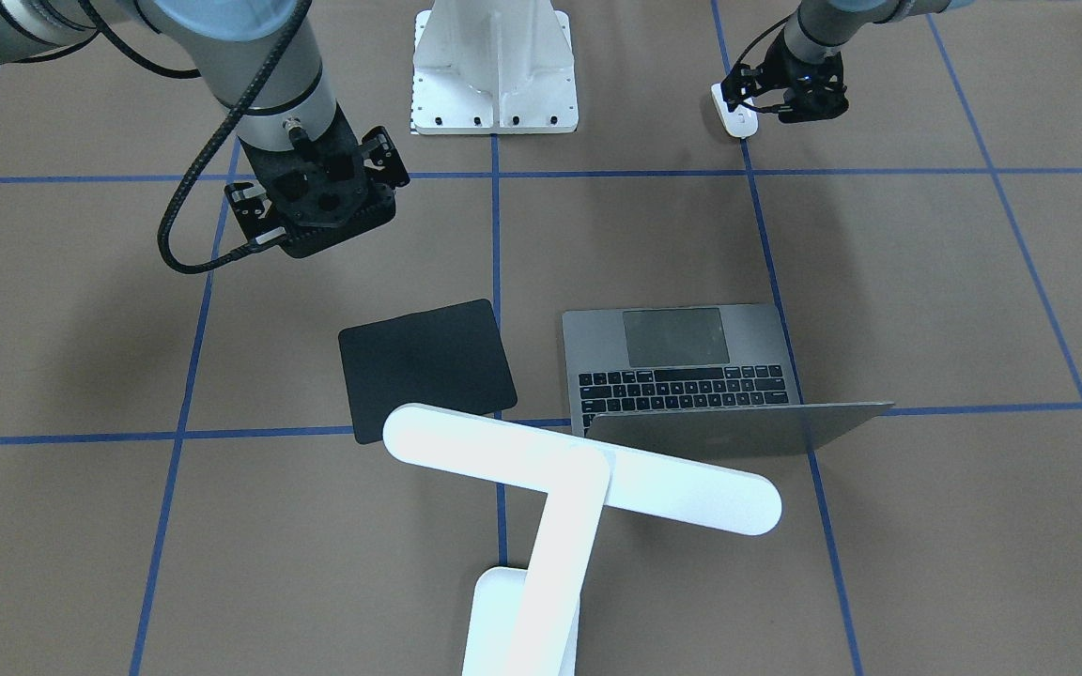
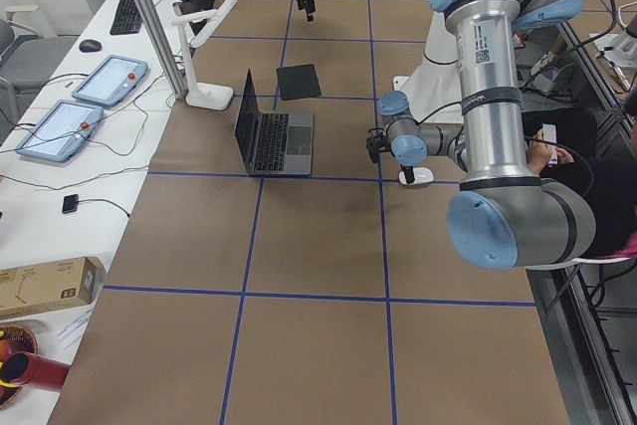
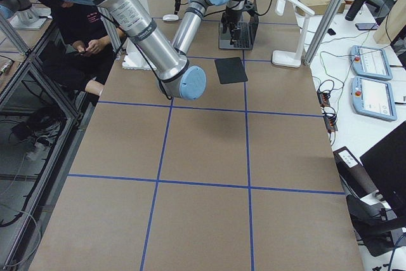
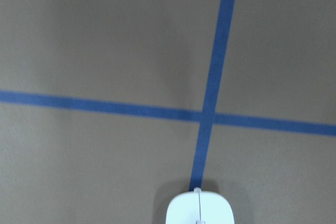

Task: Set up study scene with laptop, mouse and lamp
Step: 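Raise the right gripper off the mousepad while the left gripper reaches the white mouse, then lower the left gripper and grasp the white mouse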

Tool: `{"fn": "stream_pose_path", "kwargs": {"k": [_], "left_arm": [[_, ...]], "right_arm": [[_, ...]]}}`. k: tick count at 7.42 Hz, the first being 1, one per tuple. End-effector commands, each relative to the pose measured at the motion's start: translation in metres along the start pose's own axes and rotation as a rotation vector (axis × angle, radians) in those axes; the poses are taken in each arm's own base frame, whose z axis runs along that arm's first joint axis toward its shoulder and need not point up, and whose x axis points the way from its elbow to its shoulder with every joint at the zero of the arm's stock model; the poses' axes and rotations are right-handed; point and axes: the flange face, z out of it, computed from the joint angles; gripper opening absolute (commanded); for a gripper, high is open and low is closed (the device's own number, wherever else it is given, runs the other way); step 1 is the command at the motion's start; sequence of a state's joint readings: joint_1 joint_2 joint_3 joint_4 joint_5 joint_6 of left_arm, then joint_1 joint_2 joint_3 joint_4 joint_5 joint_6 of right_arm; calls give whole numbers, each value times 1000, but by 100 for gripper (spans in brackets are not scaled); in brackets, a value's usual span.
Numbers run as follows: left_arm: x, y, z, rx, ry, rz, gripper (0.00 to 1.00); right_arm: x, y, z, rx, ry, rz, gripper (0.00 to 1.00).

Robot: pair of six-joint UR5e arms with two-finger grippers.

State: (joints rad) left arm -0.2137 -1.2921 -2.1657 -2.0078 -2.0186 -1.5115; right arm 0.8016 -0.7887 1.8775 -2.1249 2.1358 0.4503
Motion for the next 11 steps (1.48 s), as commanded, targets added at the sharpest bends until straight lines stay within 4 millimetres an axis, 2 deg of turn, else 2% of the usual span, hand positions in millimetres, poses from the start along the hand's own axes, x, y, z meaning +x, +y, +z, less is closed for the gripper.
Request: {"fn": "stream_pose_path", "kwargs": {"k": [1,4,9,11], "left_arm": [[10,15,17,-26,-11,18,99],[21,19,37,-55,-15,50,98],[17,16,43,-59,-22,105,93],[15,15,44,-57,-26,103,86]], "right_arm": [[7,15,6,20,43,-13,100],[7,16,7,20,46,-14,100],[0,16,8,22,48,-26,100],[-1,16,9,21,49,-28,100]]}}
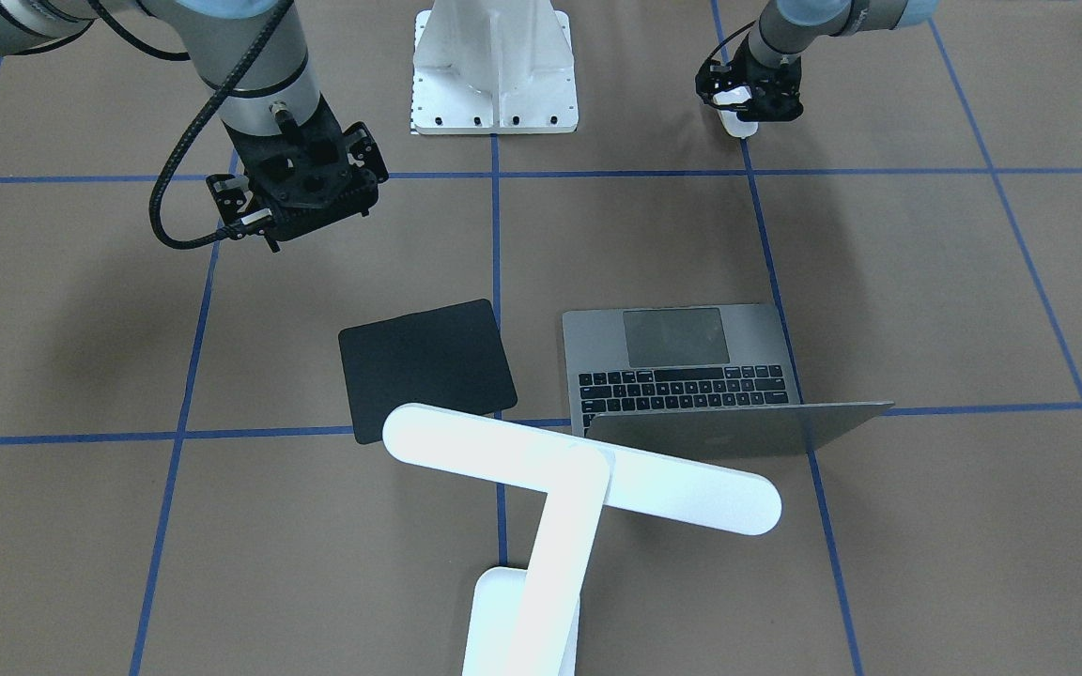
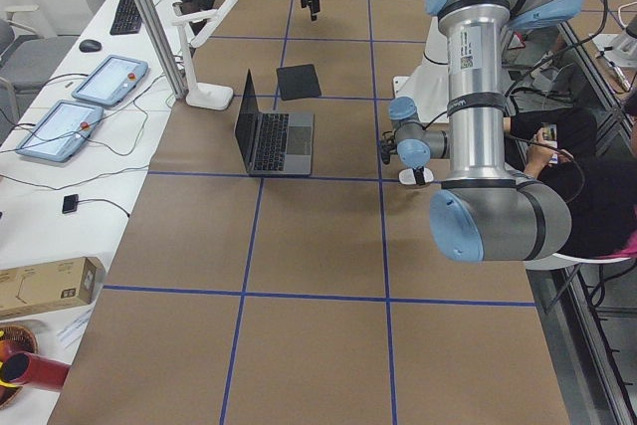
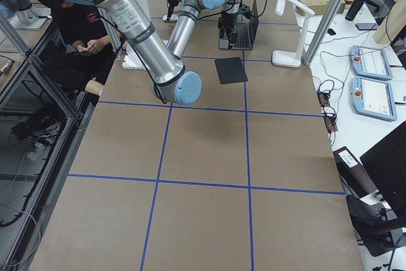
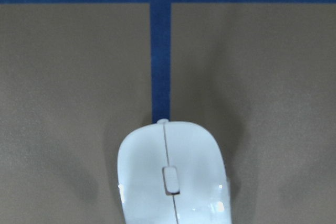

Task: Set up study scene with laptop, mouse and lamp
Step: 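Lower the left gripper and grasp the white mouse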

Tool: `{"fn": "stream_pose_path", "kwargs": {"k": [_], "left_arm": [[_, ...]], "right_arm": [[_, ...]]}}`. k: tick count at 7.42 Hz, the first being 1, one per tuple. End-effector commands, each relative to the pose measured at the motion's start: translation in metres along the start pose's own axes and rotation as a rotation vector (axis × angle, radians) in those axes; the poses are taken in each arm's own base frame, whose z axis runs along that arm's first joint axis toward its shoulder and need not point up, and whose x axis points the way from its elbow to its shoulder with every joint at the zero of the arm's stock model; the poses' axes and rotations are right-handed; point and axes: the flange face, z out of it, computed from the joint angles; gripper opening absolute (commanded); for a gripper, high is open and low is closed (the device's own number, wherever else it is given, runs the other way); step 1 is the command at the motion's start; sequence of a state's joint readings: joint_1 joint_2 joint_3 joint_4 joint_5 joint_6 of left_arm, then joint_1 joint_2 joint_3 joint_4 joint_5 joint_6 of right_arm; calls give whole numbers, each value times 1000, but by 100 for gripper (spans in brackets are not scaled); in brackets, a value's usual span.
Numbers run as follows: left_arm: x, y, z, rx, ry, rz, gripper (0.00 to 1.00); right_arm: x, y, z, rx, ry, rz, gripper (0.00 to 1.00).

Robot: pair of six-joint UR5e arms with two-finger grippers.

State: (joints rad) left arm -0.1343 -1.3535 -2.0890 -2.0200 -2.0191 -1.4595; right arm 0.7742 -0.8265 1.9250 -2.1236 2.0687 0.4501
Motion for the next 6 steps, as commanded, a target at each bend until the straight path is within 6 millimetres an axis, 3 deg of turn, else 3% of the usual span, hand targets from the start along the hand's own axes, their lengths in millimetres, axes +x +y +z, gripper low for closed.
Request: {"fn": "stream_pose_path", "kwargs": {"k": [1,6], "left_arm": [[-1,-1,1,1,-3,-1,83],[9,-4,6,-1,9,3,75]], "right_arm": [[-2,0,1,1,2,-5,100],[-4,-1,-4,10,0,-6,100]]}}
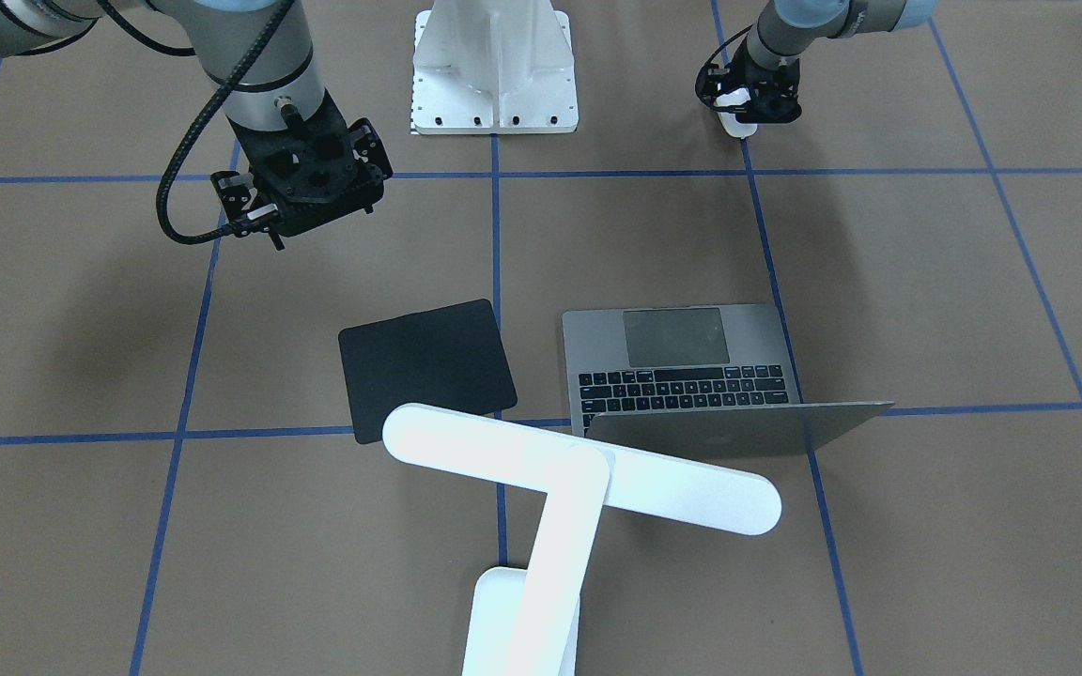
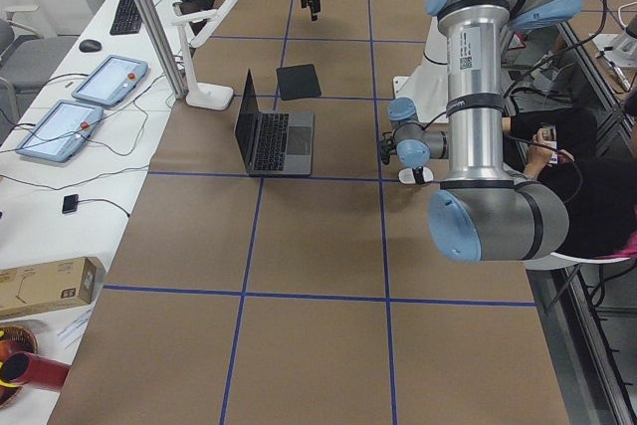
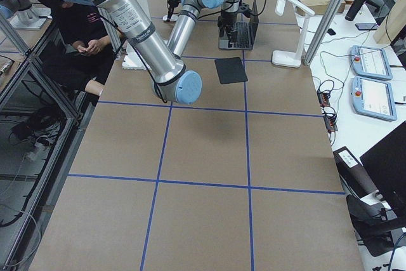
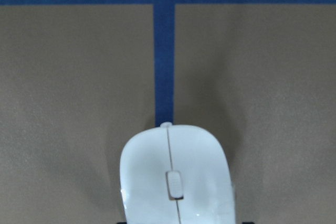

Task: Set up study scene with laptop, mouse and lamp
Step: 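Lower the left gripper and grasp the white mouse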

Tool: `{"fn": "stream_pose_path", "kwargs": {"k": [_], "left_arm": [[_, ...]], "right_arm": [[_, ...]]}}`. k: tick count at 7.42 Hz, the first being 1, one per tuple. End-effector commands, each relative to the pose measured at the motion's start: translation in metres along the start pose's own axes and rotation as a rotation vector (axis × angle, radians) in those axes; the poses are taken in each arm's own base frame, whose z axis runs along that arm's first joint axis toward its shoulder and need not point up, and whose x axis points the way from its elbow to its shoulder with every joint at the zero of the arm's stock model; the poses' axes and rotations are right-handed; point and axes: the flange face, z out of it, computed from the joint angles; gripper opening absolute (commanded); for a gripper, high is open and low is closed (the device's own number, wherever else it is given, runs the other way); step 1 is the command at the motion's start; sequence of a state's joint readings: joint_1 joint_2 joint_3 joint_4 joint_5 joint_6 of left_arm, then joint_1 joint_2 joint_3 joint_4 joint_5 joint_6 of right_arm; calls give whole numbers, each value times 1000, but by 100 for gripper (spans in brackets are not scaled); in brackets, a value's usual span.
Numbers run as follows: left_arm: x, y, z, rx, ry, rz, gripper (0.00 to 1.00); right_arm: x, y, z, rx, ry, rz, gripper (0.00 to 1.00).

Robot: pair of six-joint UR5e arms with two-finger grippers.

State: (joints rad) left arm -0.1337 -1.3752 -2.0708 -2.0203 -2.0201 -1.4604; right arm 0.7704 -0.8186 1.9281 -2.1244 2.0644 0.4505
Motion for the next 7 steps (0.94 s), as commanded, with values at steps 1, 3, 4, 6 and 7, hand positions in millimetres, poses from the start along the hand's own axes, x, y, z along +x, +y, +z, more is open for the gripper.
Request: {"fn": "stream_pose_path", "kwargs": {"k": [1,3,4,6,7], "left_arm": [[4,1,-3,-13,12,2,75],[3,-1,-6,-20,14,-5,69],[3,-2,-4,-20,12,-6,68],[2,-2,-4,-21,10,-7,68],[3,-1,-5,-20,13,-7,66]], "right_arm": [[-1,-1,-2,3,-1,-2,100],[-1,-1,-2,3,-1,-2,100],[-1,0,-1,2,0,-1,100],[-1,0,-1,2,0,-1,100],[-1,0,-1,2,0,-1,100]]}}
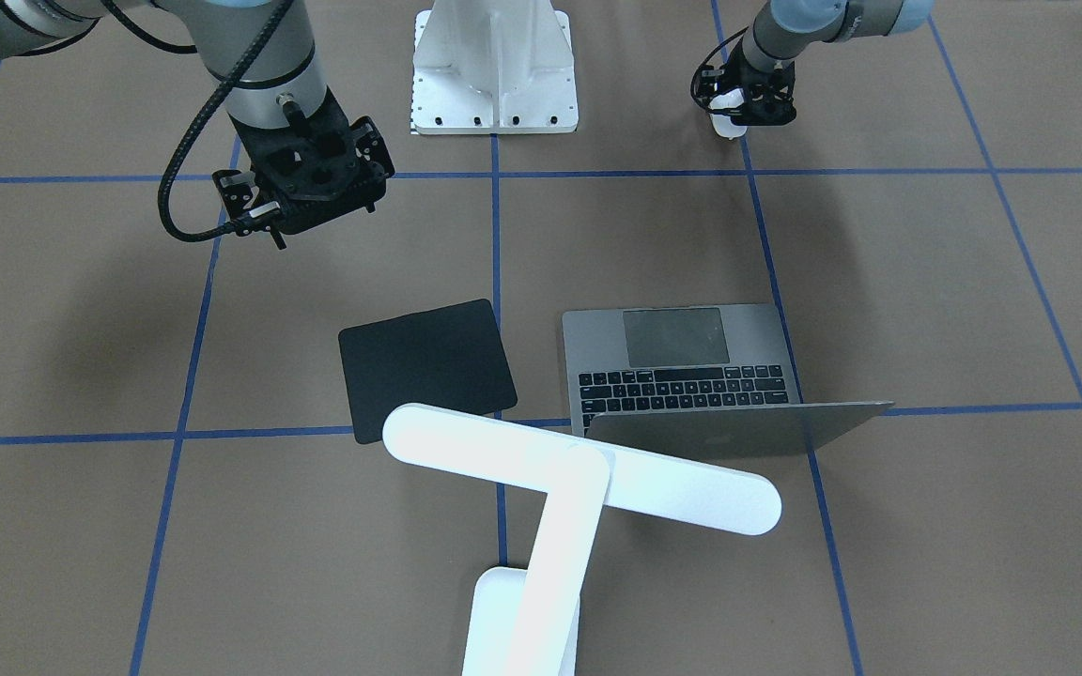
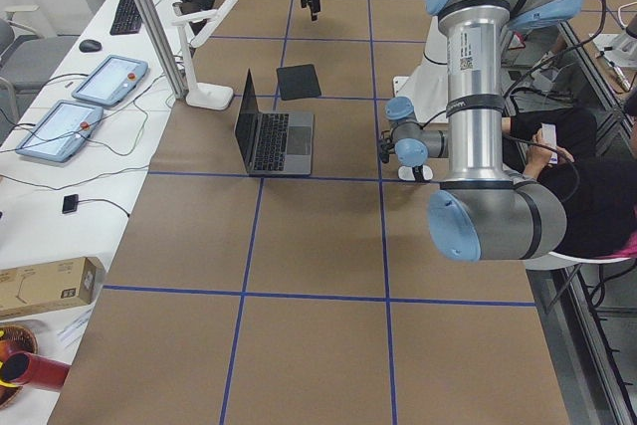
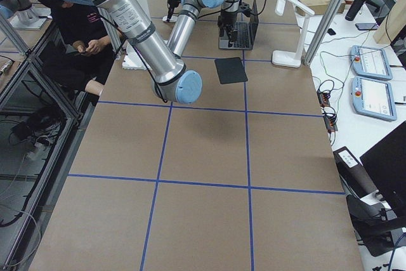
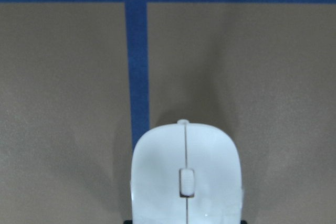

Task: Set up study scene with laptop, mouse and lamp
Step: 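Lower the left gripper and grasp the white mouse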

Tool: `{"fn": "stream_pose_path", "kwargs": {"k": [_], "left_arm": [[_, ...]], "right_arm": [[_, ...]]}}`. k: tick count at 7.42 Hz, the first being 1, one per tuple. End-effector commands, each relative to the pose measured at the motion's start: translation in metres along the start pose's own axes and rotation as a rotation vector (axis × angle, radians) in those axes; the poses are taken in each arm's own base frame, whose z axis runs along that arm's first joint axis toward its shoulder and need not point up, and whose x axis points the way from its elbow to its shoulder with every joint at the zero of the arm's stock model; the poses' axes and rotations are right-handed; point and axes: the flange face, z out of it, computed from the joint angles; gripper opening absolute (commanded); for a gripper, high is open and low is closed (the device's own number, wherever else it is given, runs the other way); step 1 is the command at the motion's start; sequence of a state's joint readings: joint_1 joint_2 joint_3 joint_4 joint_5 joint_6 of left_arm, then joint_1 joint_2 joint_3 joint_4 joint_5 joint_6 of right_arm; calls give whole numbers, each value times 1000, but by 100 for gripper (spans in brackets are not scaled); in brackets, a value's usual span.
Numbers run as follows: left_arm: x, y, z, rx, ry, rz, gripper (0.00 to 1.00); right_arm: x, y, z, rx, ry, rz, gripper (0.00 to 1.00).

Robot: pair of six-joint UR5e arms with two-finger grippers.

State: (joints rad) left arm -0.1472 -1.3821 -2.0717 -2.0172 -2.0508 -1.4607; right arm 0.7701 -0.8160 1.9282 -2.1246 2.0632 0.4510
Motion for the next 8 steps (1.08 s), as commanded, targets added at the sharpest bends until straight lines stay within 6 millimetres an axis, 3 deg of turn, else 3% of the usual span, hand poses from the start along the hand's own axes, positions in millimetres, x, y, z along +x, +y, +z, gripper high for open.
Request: {"fn": "stream_pose_path", "kwargs": {"k": [1,5,8], "left_arm": [[1,1,-2,0,3,2,65],[5,-5,-21,26,34,-8,62],[0,-34,-69,96,102,-56,62]], "right_arm": [[1,1,1,-3,1,1,100],[3,0,5,-3,1,0,100],[4,1,4,-2,-1,2,100]]}}
